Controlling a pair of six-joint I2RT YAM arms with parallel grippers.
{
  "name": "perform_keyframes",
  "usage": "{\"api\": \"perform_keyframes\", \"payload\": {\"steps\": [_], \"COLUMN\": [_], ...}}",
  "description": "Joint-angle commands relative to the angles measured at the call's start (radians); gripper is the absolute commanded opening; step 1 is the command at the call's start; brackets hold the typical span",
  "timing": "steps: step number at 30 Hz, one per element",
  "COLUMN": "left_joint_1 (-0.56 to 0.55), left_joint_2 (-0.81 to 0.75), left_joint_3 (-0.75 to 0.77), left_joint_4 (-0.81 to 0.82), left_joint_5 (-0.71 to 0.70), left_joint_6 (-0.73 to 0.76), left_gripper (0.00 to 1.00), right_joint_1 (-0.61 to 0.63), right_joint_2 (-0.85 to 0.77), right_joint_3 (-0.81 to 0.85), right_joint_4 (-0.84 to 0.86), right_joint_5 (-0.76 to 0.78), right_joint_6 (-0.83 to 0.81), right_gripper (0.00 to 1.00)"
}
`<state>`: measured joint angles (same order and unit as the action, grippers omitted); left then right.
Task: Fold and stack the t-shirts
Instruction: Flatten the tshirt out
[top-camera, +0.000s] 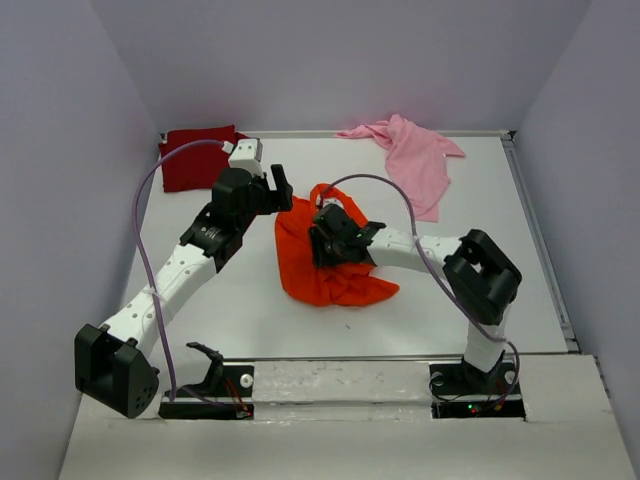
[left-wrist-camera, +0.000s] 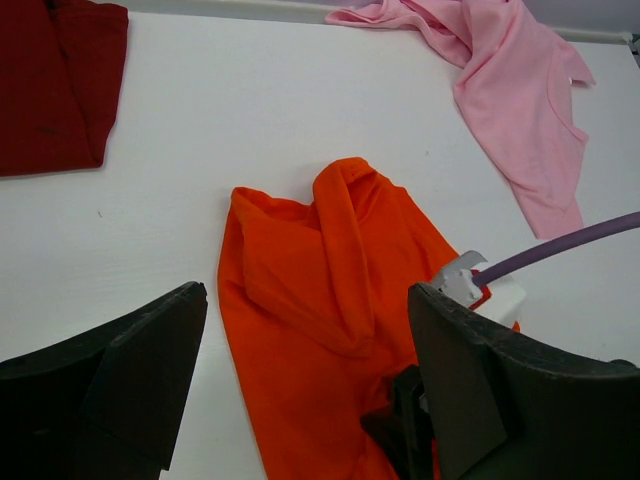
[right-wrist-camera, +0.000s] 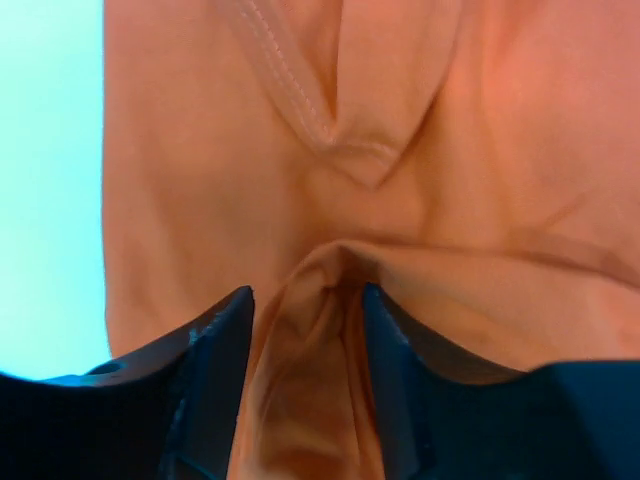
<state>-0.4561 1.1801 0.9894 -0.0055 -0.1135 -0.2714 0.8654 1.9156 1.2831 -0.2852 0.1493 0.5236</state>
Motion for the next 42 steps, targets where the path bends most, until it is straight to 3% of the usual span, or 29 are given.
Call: {"api": "perform_keyframes", "payload": {"steps": [1,7,14,25,31,42], "left_joint_1": [0.004,0.004,0.004,0.005,0.004,0.004], "left_joint_2": [-0.025,-0.031,-0.027,-0.016,-0.010,-0.011], "left_joint_3": [0.008,0.008,0.008,0.005,0.005,0.003], "left_joint_4": [0.025,0.027,0.029,0.029,0.029,0.027], "left_joint_5": [-0.006,-0.003,0.005,0.005,0.006,0.003], "left_joint_6": [0.006,0.005,0.003,0.000,0.000,0.001], "left_gripper": [0.91,0.91,0.91,0.91,0.91,0.91], "right_joint_1": [0.006,0.006,0.006,0.006,0.006,0.006], "right_joint_2": [-0.217,-0.516,-0.716,-0.661,-0.616,-0.673], "right_joint_3": [-0.056,-0.226,-0.474,-0.685,-0.677,-0.673], "right_joint_4": [-0.020,-0.069,-0.042,0.195,0.224,0.212], "right_joint_5": [0.030,0.074,0.105,0.078,0.052,0.001], "right_joint_6": [-0.034,-0.014,0.073,0.158,0.167,0.180], "right_gripper": [0.56,0.57,0.56,0.55,0.55,0.54]}}
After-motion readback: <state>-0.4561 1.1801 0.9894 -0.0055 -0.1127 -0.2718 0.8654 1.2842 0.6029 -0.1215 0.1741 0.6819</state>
